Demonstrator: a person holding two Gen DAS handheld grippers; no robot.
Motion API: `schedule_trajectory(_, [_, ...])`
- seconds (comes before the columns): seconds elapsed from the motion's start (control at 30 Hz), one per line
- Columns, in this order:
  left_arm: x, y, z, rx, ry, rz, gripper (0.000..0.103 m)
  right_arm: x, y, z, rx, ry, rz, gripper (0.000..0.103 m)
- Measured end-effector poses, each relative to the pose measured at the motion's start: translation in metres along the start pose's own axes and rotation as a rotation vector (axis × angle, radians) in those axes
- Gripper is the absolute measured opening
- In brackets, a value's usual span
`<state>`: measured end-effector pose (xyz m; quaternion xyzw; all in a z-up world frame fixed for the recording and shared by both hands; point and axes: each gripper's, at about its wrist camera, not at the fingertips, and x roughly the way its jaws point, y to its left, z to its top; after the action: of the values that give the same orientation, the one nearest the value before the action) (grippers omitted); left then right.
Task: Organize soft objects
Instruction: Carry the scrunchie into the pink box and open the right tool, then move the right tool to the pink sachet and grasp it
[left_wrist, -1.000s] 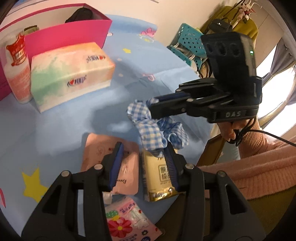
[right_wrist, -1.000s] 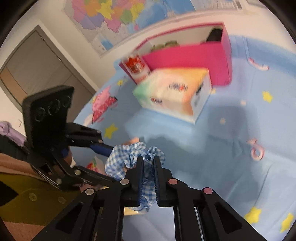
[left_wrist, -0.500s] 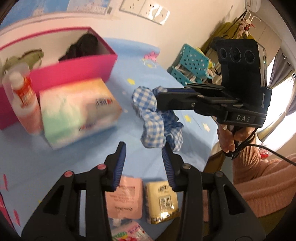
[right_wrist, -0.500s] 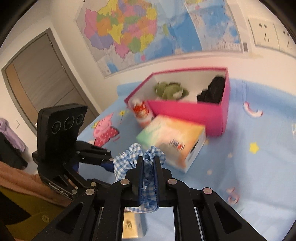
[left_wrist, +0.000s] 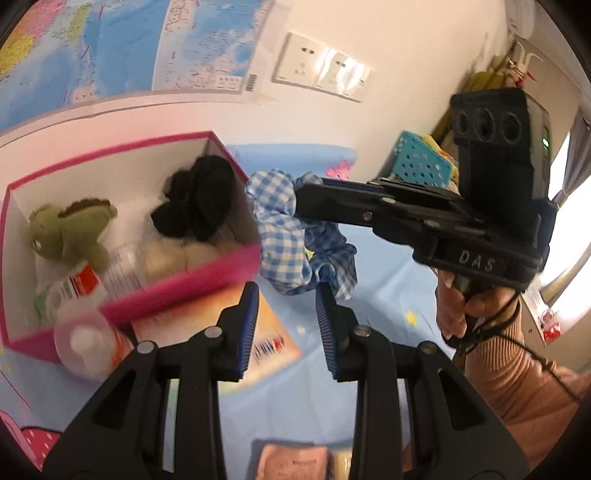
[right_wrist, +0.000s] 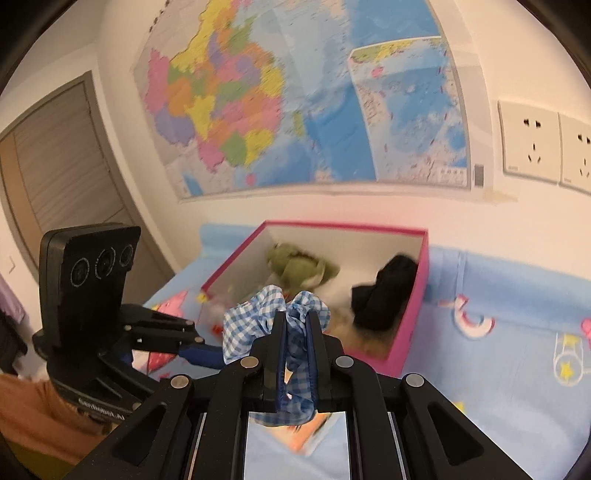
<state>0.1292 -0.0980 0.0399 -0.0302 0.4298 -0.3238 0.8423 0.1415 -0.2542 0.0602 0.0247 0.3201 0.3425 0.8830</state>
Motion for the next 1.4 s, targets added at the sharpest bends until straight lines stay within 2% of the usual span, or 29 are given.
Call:
schedule_trajectory(0.2, [0.015,0.017,0.023,-0.048,0.004,0.063,0.034,0.023,-0.014,0.019,-0.004,0.002,-0.052,0.009])
schedule_trajectory(0.47, [0.036,0.037,0.032,-0.080,0.039,0.146,0.034,0.052,-0.037,0.016,0.045,0.049,-0.082,0.010])
schedule_trajectory(0.67, [0.038,0.043,0.032,-0.089,0.042,0.171,0.034,0.056,-0.045,0.010,0.064,0.063,-0.123,0.012])
schedule_trajectory(0.77, [0.034,0.041,0.031,-0.078,0.032,0.161,0.039,0.056,-0.047,0.006,0.075,0.071,-0.142,0.013])
schedule_trajectory(0.87, [0.025,0.035,0.027,-0.049,0.009,0.181,0.042,0.051,-0.046,0.003,0.071,0.069,-0.189,0.028])
schedule_trajectory(0.97, [0.011,0.027,0.017,-0.008,-0.019,0.184,0.041,0.041,-0.041,0.000,0.064,0.050,-0.188,0.028])
schedule_trajectory(1.03, [0.001,0.020,0.009,0.020,-0.036,0.182,0.042,0.031,-0.036,-0.002,0.060,0.038,-0.173,0.029])
schedule_trajectory(1.23, [-0.030,0.003,-0.026,0.062,-0.052,0.105,0.047,-0.004,-0.011,-0.021,0.025,0.012,-0.074,0.036])
schedule_trajectory(1.33, [-0.039,-0.005,-0.047,0.079,-0.035,0.096,0.047,-0.012,0.001,-0.038,0.028,0.048,0.014,0.037])
schedule_trajectory(1.4, [-0.043,-0.004,-0.063,0.076,-0.020,0.078,0.047,-0.009,0.011,-0.053,0.034,0.105,0.094,0.037])
